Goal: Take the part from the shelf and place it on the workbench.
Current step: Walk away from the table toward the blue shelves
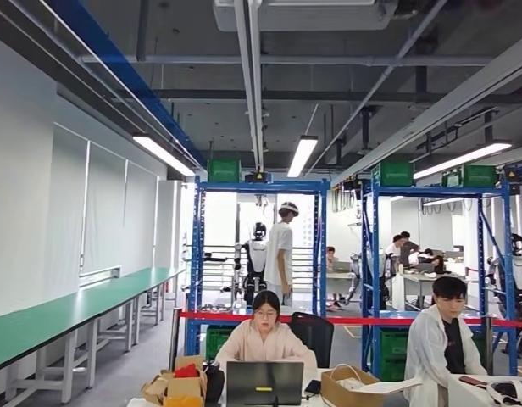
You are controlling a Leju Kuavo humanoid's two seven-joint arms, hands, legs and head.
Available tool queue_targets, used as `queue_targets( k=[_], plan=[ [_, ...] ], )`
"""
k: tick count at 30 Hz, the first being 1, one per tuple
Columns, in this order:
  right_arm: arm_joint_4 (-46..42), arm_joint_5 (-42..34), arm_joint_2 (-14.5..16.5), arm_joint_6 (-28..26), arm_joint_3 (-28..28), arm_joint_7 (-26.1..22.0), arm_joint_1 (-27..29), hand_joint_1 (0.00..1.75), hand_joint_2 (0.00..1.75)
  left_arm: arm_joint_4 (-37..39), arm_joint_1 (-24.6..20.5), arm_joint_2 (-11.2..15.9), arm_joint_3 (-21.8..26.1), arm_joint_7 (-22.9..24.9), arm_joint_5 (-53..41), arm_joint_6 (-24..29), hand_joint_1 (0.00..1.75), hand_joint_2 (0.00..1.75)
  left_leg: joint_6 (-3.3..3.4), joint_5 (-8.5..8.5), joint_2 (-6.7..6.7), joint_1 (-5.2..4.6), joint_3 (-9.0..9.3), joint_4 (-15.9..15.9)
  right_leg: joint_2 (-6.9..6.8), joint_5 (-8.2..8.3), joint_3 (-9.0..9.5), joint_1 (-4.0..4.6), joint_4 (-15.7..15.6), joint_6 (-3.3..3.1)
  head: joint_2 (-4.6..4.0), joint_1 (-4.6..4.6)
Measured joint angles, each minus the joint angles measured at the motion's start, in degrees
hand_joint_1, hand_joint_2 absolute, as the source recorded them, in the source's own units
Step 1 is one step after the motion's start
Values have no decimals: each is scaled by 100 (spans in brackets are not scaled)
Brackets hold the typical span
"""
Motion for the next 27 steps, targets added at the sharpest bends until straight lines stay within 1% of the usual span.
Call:
queue_targets(
  k=[1,2,3,4,5,6,7,8,9,10,11,12,13,14,15,16,17,18,19,20,21,22,23,24,25,26,27],
  plan=[
    [68,60,-7,172,8,569,13,0,0,0,0,-2,-52,15,-38,-19,0,0,-21,-204,-7,7,-45,134,-21,65,-59,-4,-10,-43,-2,1],
    [122,89,-15,362,15,1061,38,0,0,0,-5,-3,-112,23,-82,-45,0,0,-38,-513,-12,18,-101,379,-46,126,-132,-5,-1,-80,-3,2],
    [160,102,-22,526,18,1417,72,0,0,0,-13,-5,-168,31,-117,-67,0,0,-57,-836,-12,25,-159,711,-63,178,-220,8,28,-103,-3,3],
    [192,110,-26,639,19,1599,105,0,0,0,-28,-7,-223,32,-139,-83,0,0,-72,-1066,-13,32,-207,1081,-79,226,-326,18,73,-119,-3,2],
    [222,118,-28,723,20,1704,120,0,0,0,-47,-7,-275,31,-152,-97,0,0,-85,-1143,-13,35,-221,1384,-87,272,-452,24,134,-124,-3,2],
    [244,125,-28,768,23,1729,118,0,0,0,-67,-6,-317,31,-158,-101,0,0,-94,-1070,-13,37,-178,1548,-87,318,-594,25,208,-122,-3,2],
    [259,126,-27,794,25,1714,110,0,0,0,-85,-4,-351,30,-166,-103,0,0,-100,-908,-13,38,-64,1545,-84,360,-743,23,290,-112,-3,2],
    [269,124,-27,810,27,1664,103,0,0,0,-102,-2,-379,31,-174,-103,0,0,-104,-750,-13,42,131,1369,-79,397,-887,19,376,-95,-3,2],
    [275,120,-26,817,27,1582,101,0,0,0,-119,0,-406,32,-185,-102,0,0,-105,-679,-12,44,425,1037,-75,425,-1016,23,470,-73,-3,2],
    [277,120,-22,816,26,1477,100,0,0,0,-137,4,-433,34,-195,-101,0,0,-94,-717,-14,44,729,630,-74,447,-1121,29,565,-48,-2,2],
    [278,129,-17,809,26,1361,94,0,0,0,-154,7,-459,35,-198,-100,0,0,-78,-804,-16,43,964,290,-74,476,-1201,37,645,-20,-2,2],
    [282,146,-9,794,26,1243,84,0,0,0,-164,10,-481,37,-199,-99,0,0,-54,-891,-19,34,1110,59,-76,513,-1257,43,699,8,-1,2],
    [289,168,-1,769,26,1126,75,0,0,0,-161,14,-499,37,-196,-99,0,0,-17,-927,-19,26,1131,-38,-74,561,-1291,41,725,39,0,3],
    [300,191,6,743,26,1020,65,0,0,0,-151,14,-514,38,-190,-100,0,0,21,-901,-5,27,1094,-34,-67,589,-1316,33,734,72,0,2],
    [311,214,14,713,26,929,58,0,0,0,-139,15,-529,41,-177,-100,0,0,65,-852,13,28,1052,-28,-54,528,-1340,24,766,108,0,3],
    [320,231,22,690,26,859,54,0,0,0,-134,17,-545,44,-162,-100,0,0,110,-793,31,34,999,-31,-42,362,-1379,10,881,148,-1,3],
    [326,243,31,674,26,820,48,0,0,0,-138,20,-560,45,-150,-100,0,0,145,-733,46,37,934,-33,-35,102,-1440,-10,1107,185,-2,3],
    [327,252,42,666,26,799,45,0,0,0,-143,24,-571,46,-138,-100,0,0,166,-674,49,30,859,-33,-30,-184,-1516,-27,1430,219,-3,4],
    [329,255,51,665,26,795,44,0,0,0,-145,27,-577,44,-132,-101,0,0,176,-617,49,22,782,-32,-30,-401,-1593,-42,1798,243,-3,3],
    [332,258,57,667,26,810,44,0,0,0,-144,28,-581,43,-124,-101,0,0,177,-562,49,14,706,-32,-29,-487,-1639,-51,2111,258,-3,3],
    [336,264,62,673,26,839,45,0,0,0,-141,30,-582,44,-110,-101,0,0,175,-509,50,6,636,-31,-27,-448,-1632,-54,2289,263,-3,2],
    [342,276,63,683,26,890,46,0,0,0,-141,30,-582,49,-95,-100,0,0,171,-458,51,-4,568,-31,-24,-299,-1532,-52,2268,252,-3,2],
    [347,296,63,701,26,973,46,0,0,0,-143,31,-582,69,-69,-96,0,0,168,-408,52,-16,507,-30,-20,-116,-1331,-45,2037,221,-3,2],
    [350,322,58,719,26,1065,46,0,0,0,-146,26,-582,96,-47,-90,0,0,163,-364,52,-22,460,-30,-12,20,-1040,-26,1635,168,-3,2],
    [351,346,51,737,26,1156,46,0,0,0,-148,20,-582,123,-28,-84,0,0,153,-324,52,-35,424,-28,-9,91,-710,4,1140,101,-3,2],
    [353,364,43,752,26,1237,46,0,0,0,-149,14,-582,148,-11,-74,0,0,136,-288,53,-42,400,-25,-8,86,-442,29,721,45,-3,3],
    [356,373,35,762,26,1293,45,0,0,0,-151,9,-582,163,1,-63,0,0,113,-257,55,-42,380,-23,-8,50,-270,54,436,5,-3,4]
  ],
)
